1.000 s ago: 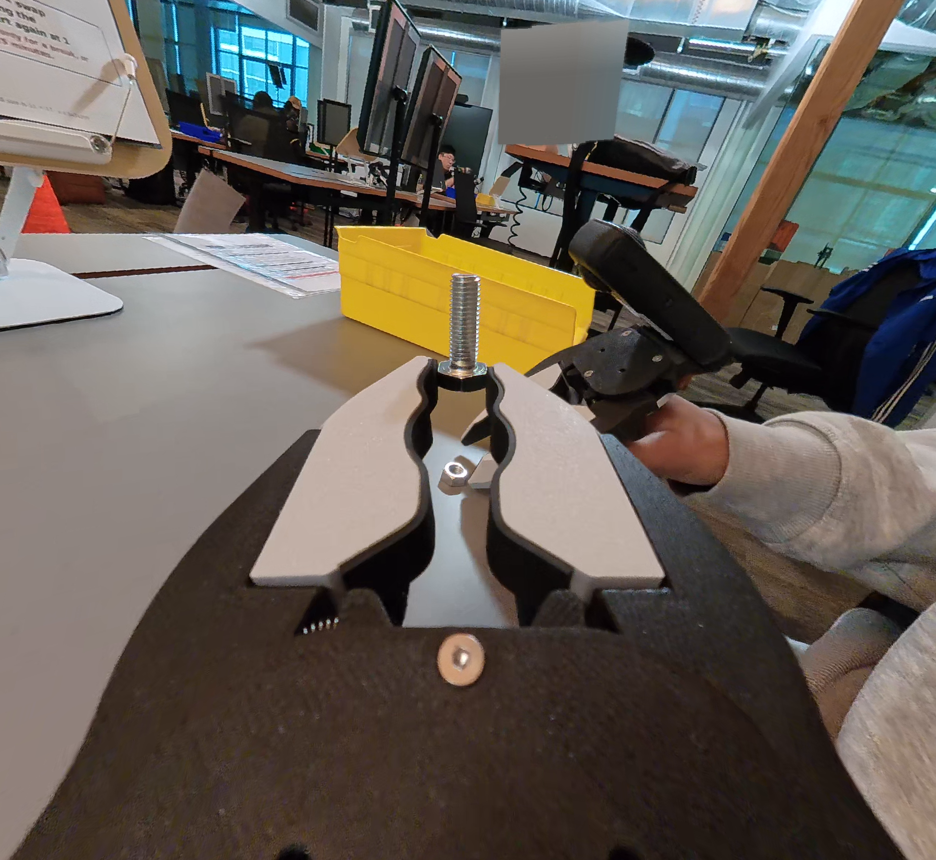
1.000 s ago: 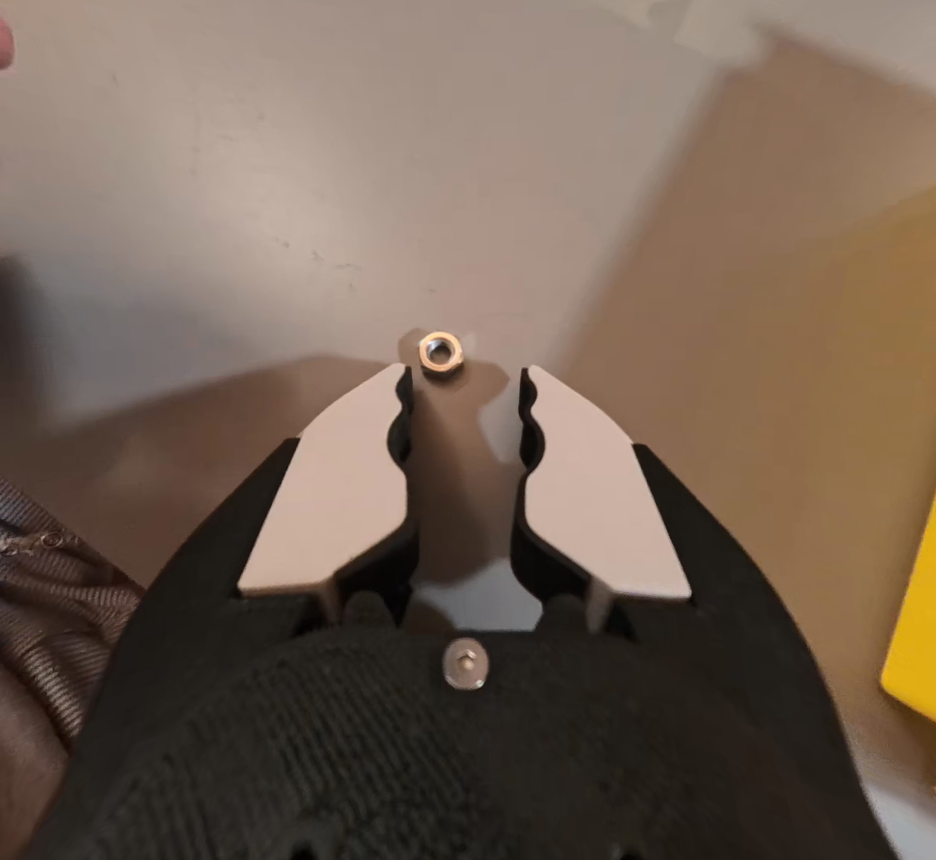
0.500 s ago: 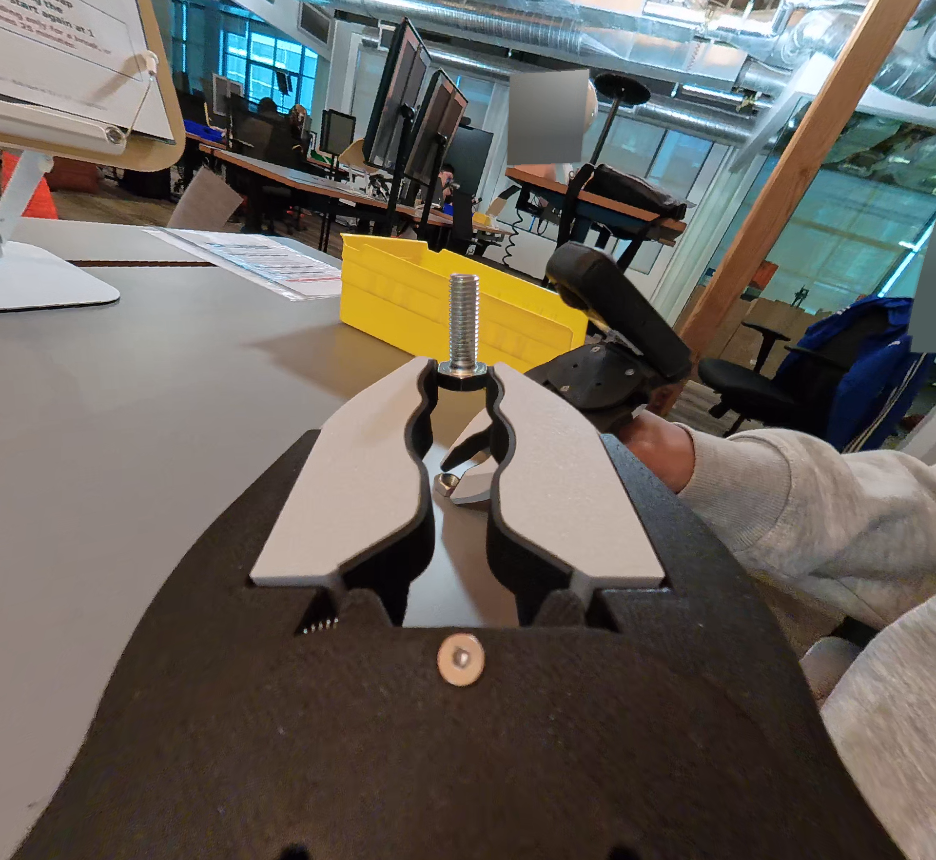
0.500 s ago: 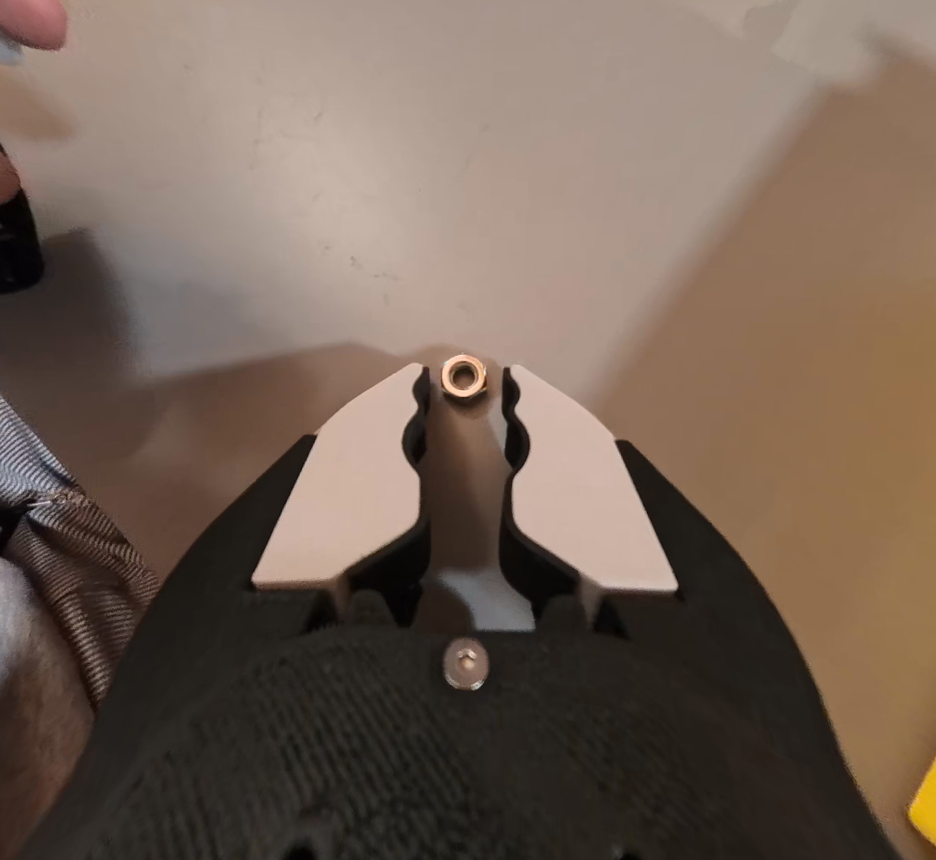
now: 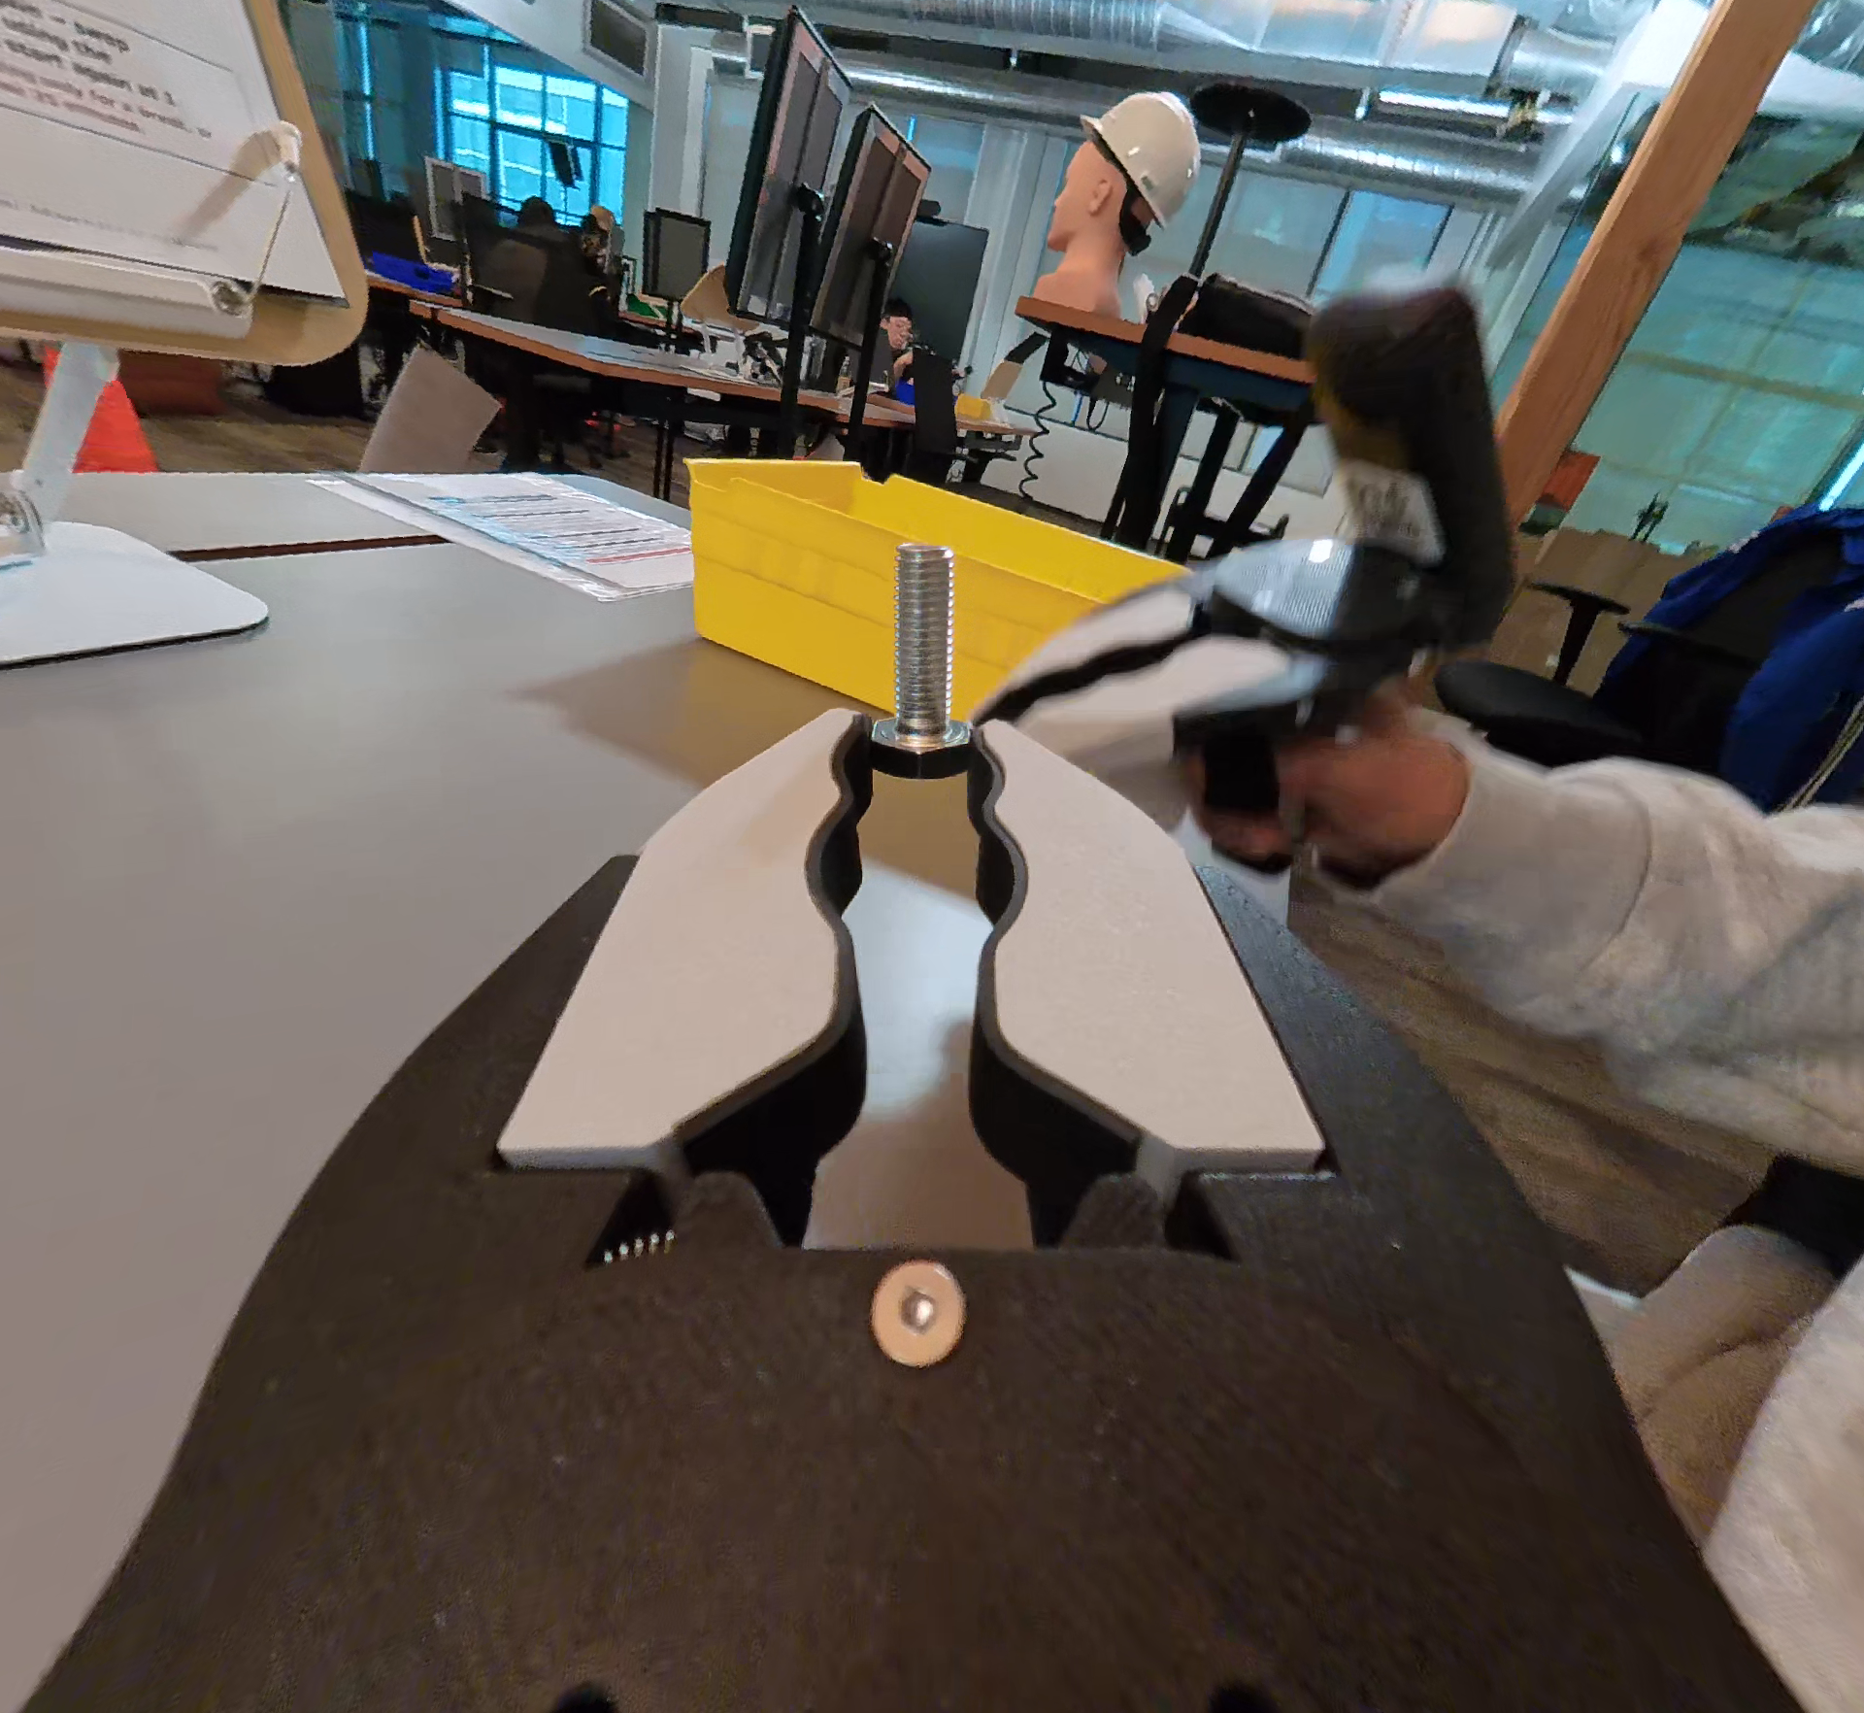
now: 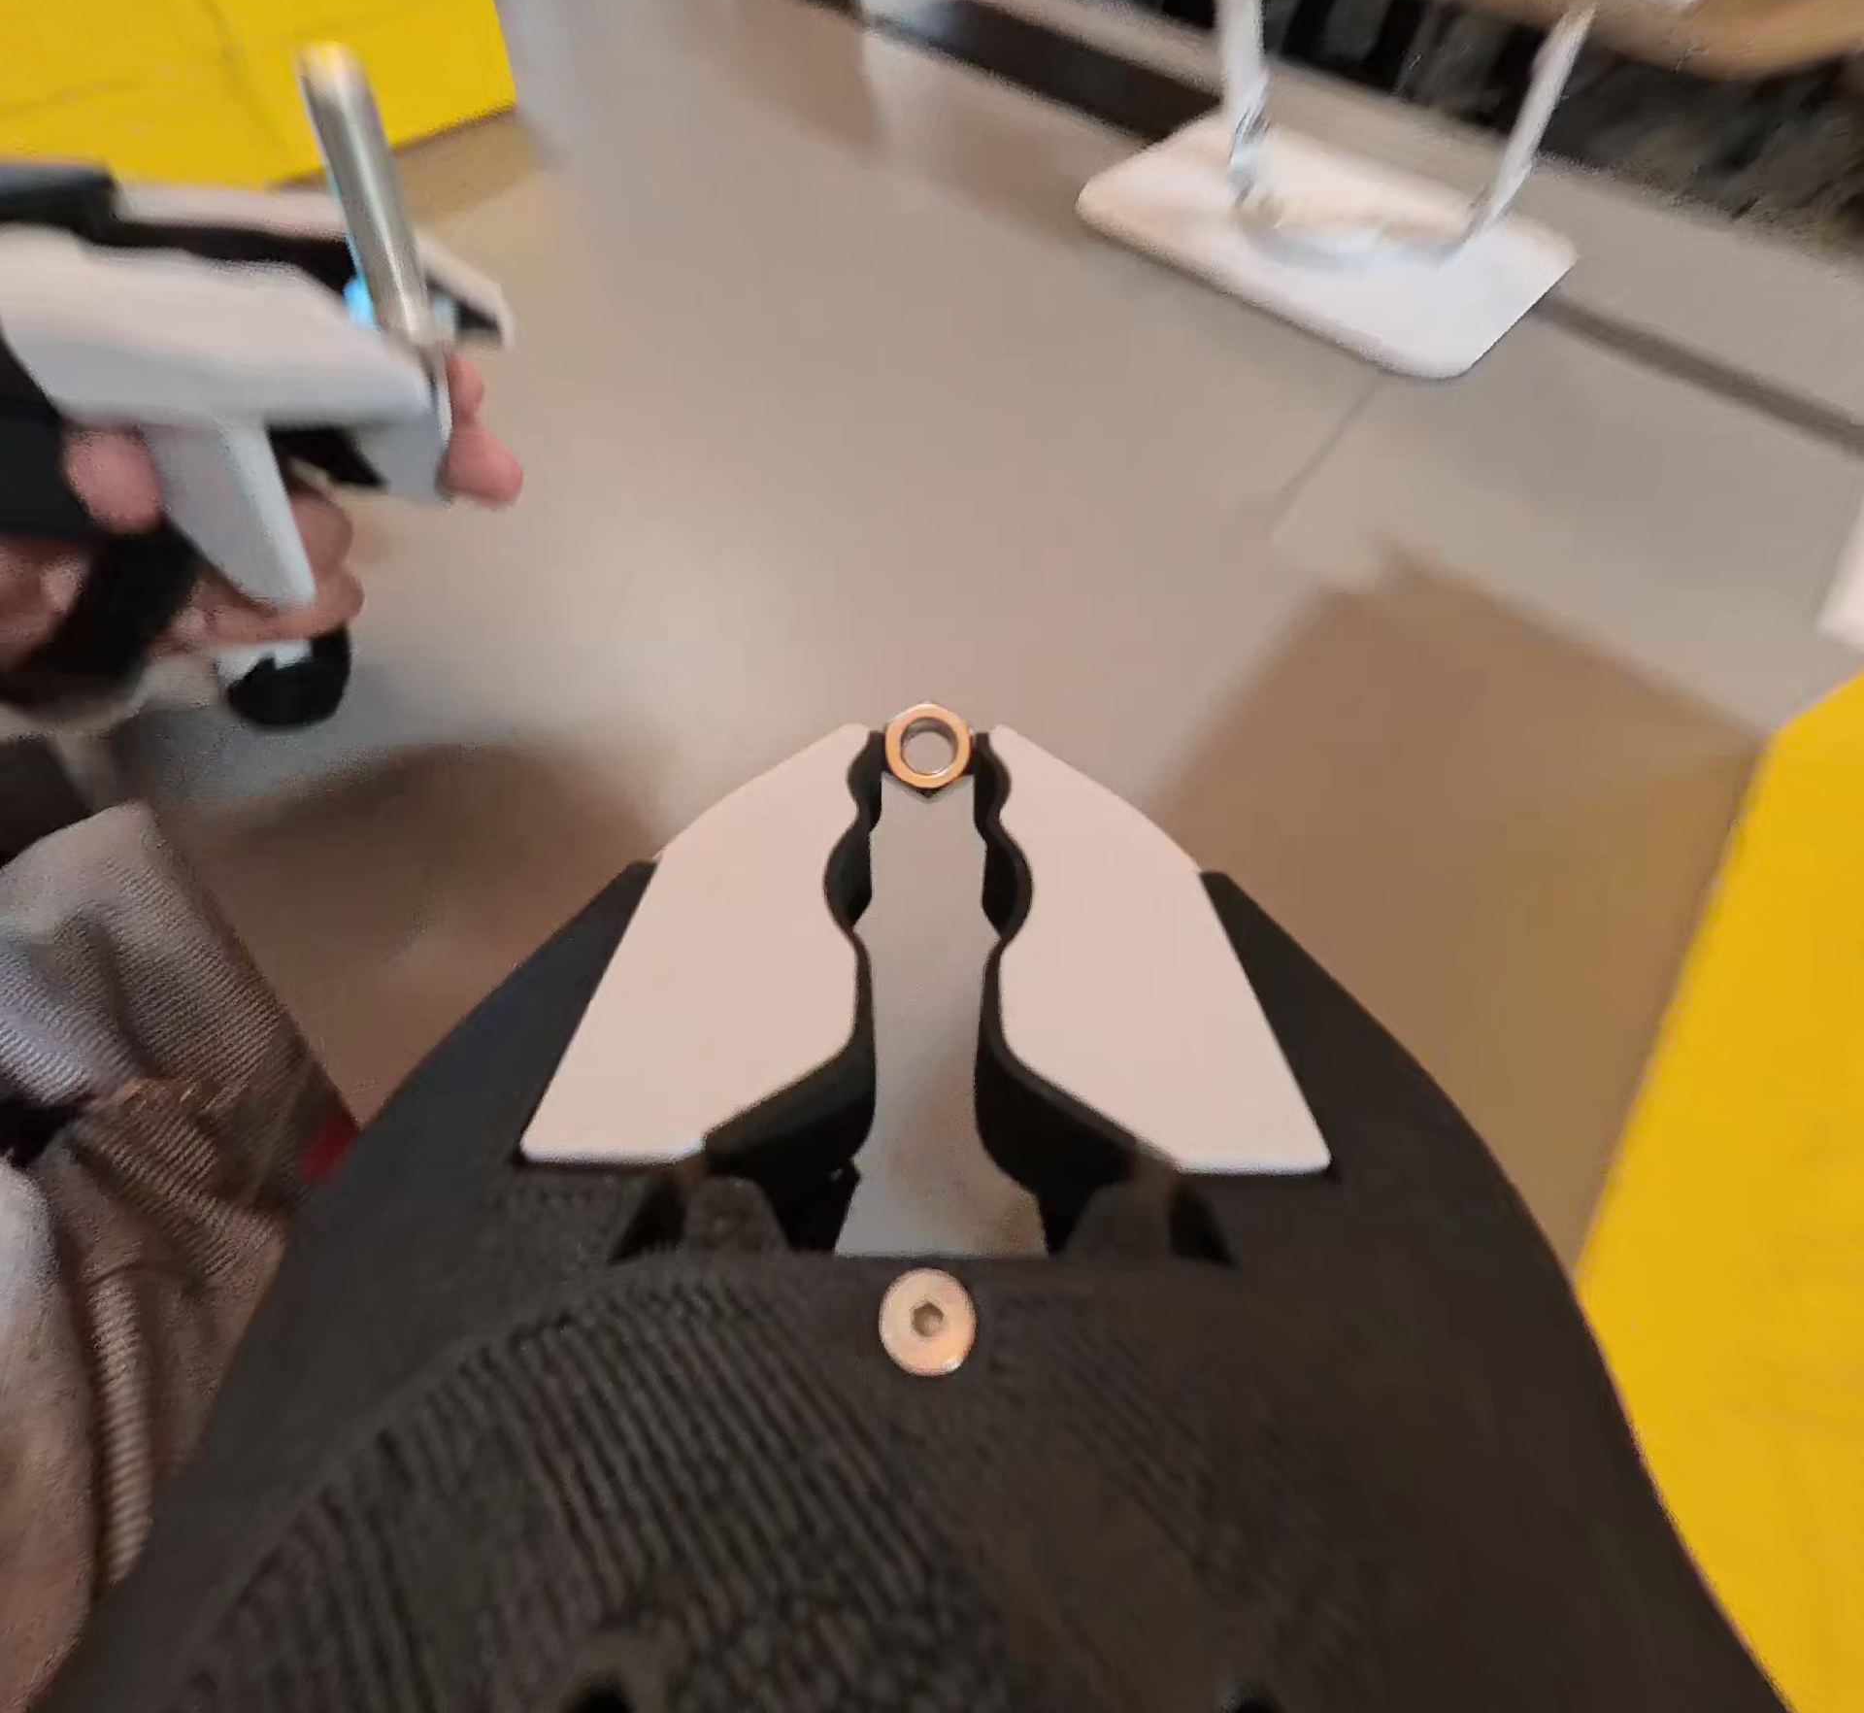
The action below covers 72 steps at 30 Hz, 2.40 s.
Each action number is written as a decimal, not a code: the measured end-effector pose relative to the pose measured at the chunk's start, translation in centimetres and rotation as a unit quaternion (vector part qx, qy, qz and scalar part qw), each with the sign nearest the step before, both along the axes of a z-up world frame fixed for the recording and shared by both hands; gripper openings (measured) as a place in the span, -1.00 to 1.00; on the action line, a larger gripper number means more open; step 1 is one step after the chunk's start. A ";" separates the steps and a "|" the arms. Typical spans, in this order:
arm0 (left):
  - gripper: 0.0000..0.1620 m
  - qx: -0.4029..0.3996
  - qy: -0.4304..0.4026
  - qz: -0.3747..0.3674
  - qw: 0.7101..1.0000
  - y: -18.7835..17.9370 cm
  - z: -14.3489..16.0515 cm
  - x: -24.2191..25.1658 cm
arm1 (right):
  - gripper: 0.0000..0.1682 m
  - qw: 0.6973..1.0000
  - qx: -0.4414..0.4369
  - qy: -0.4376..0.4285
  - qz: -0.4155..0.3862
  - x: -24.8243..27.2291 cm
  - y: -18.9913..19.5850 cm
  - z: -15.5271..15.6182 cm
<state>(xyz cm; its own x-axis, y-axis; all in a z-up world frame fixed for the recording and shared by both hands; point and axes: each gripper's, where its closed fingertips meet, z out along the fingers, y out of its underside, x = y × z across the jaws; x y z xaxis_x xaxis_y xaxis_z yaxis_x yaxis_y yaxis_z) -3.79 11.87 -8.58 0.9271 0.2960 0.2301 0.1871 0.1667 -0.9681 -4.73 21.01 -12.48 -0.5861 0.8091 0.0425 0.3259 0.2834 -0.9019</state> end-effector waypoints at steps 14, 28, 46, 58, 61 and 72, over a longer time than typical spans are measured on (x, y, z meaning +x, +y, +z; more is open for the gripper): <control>-0.77 0.029 0.092 0.074 0.993 0.9 2.0 -3.2 | -0.79 0.987 0.010 0.095 0.133 0.8 -7.7 16.9; -0.77 -0.030 0.090 0.003 0.995 0.8 0.8 -0.9 | -0.79 0.979 0.070 -0.002 0.192 0.6 -8.4 8.7; -0.77 -0.073 0.113 -0.001 0.991 1.7 -0.1 -0.1 | -0.79 0.975 0.059 -0.046 0.210 1.1 -8.9 7.6; -0.77 -0.115 0.150 0.009 0.982 2.5 -1.1 0.3 | -0.79 0.967 0.092 -0.102 0.215 1.9 -7.8 6.4; -0.77 -0.122 0.148 0.010 0.981 2.6 -1.3 0.3 | -0.79 0.966 0.101 -0.107 0.211 1.9 -7.6 6.1; -0.77 -0.095 0.112 0.007 0.989 2.6 -1.0 0.2 | -0.79 0.970 0.081 -0.094 0.206 1.4 -7.8 6.5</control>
